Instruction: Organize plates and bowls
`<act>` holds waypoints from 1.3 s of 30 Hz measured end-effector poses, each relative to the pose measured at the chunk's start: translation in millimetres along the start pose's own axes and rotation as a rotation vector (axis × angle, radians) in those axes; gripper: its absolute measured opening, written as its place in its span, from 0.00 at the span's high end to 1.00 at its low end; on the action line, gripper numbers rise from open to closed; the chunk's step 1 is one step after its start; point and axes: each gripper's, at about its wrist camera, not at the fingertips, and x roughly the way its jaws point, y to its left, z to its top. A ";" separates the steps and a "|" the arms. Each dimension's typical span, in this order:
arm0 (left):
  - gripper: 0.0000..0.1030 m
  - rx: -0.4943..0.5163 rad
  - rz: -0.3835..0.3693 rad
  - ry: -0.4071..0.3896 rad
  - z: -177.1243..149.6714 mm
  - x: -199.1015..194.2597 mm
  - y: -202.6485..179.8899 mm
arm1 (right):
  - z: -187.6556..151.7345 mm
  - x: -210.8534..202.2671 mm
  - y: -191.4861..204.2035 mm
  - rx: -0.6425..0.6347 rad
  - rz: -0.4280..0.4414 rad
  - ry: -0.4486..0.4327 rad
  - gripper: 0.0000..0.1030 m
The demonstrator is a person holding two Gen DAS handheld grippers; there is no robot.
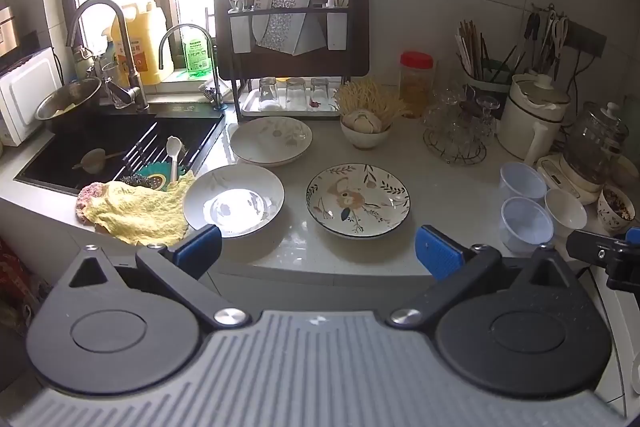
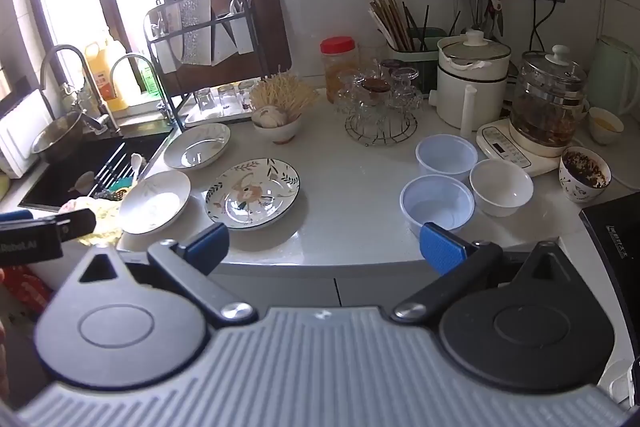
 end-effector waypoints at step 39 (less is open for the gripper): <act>0.00 -0.007 -0.013 0.023 -0.2 2.9 6.2 | -5.0 4.0 5.2 -0.008 -0.005 0.012 0.00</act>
